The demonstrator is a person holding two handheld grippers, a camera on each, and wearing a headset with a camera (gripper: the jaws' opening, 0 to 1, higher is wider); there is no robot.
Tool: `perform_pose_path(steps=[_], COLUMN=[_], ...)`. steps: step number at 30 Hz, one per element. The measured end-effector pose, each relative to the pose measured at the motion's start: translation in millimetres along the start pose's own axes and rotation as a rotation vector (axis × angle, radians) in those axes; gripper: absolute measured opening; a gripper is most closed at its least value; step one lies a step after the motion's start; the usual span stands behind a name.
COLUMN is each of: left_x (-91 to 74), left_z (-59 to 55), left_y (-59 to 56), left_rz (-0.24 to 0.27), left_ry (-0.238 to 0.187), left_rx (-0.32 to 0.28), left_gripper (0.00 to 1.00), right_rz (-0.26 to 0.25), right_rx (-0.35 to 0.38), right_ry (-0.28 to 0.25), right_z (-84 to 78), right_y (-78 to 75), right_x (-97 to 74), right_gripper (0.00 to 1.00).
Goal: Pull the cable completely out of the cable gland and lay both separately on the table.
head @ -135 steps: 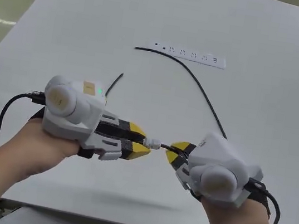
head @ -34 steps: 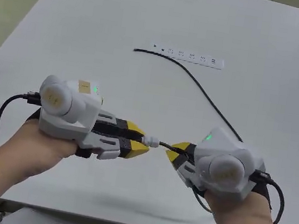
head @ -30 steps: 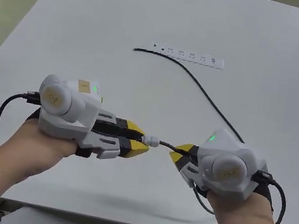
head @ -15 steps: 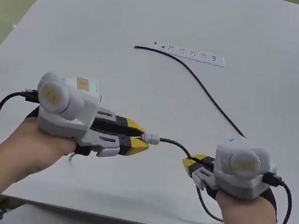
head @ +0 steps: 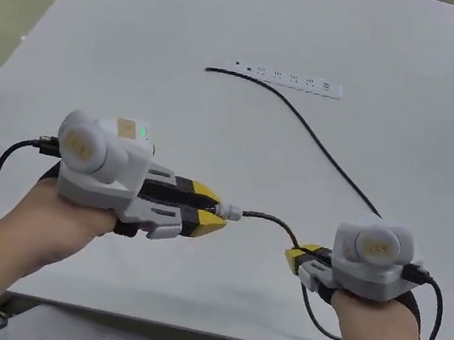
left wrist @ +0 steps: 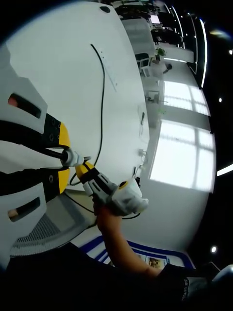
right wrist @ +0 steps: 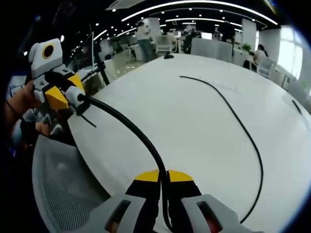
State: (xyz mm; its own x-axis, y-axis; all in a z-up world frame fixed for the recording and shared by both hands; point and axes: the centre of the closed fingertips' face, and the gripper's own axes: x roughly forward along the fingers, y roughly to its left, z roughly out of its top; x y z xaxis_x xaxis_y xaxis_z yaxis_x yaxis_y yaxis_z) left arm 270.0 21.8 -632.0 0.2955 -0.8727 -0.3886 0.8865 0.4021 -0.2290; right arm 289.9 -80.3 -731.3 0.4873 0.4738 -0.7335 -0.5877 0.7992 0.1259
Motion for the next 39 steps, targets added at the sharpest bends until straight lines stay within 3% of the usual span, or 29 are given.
perform_pose_path(steps=[15, 19, 27, 33, 39], left_x=[-3.6, -3.4, -2.2, -1.0, 0.0], left_z=[-1.7, -2.6, -5.1, -4.3, -3.5], left_y=[3.5, 4.2, 4.6, 4.4, 3.9], left_rz=[0.017, 0.020, 0.018, 0.016, 0.016], left_ry=[0.005, 0.006, 0.015, 0.019, 0.019], left_rx=[-0.004, -0.005, -0.007, -0.005, -0.002], left_gripper=[0.15, 0.15, 0.15, 0.15, 0.15], right_rz=[0.025, 0.033, 0.095, 0.112, 0.126], right_rx=[-0.096, -0.149, -0.265, -0.418, -0.515], right_ry=[-0.050, -0.052, -0.109, -0.132, -0.128], right_z=[12.3, 17.8, 50.0, 70.7, 76.9], right_y=[8.1, 12.2, 40.6, 64.5, 82.0], right_x=[-11.9, -17.6, -31.2, -30.3, -23.4], right_gripper=[0.02, 0.10, 0.23, 0.22, 0.19])
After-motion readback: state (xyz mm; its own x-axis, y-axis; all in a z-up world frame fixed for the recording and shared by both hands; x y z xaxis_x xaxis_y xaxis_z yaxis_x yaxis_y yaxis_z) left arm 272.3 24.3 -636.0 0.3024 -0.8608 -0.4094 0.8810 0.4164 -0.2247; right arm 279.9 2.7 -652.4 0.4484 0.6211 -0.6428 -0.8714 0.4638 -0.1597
